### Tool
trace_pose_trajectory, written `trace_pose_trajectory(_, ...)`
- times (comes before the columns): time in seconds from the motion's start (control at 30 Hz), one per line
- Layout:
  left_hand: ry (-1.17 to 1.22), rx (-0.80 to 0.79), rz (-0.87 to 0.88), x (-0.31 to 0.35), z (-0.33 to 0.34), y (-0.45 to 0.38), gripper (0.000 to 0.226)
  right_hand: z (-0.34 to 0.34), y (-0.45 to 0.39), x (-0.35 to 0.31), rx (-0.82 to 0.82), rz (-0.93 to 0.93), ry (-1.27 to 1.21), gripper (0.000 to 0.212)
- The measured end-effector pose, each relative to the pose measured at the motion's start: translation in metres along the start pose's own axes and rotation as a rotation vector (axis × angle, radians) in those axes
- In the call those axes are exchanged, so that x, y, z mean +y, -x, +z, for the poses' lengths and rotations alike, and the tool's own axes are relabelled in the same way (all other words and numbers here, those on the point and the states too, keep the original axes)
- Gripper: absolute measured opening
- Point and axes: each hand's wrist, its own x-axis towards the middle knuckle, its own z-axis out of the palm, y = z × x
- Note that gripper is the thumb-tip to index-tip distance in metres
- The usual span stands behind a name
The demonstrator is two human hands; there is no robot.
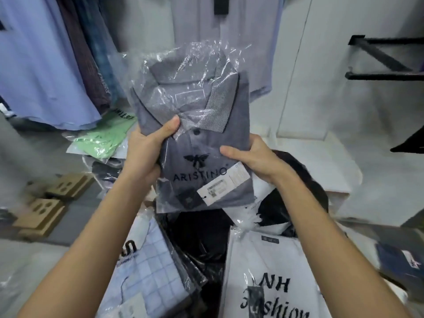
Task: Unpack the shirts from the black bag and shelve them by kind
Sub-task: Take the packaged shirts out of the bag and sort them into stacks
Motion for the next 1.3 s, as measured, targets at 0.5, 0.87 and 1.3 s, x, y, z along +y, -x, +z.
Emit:
trace_pose_trajectory(0.5,-0.425,0.549,-0.417,-0.074,-0.22,0.112,0.086,0.208,0.031,0.159,-0.264,0.401,0.063,0.051)
trace_pose_trajectory(0.87,-1.31,0.299,-0.338,-0.092,-0.213,0.098,0.083,0.187,0.039,0.181,-0.215,0.464,0.268,0.069)
trace_pose_trajectory(1.3,-1.17,-0.667,-0.129,-0.192,0.013,0.006,0.04,-0.013,0.026,0.193,0.118,0.514,0.917,0.052)
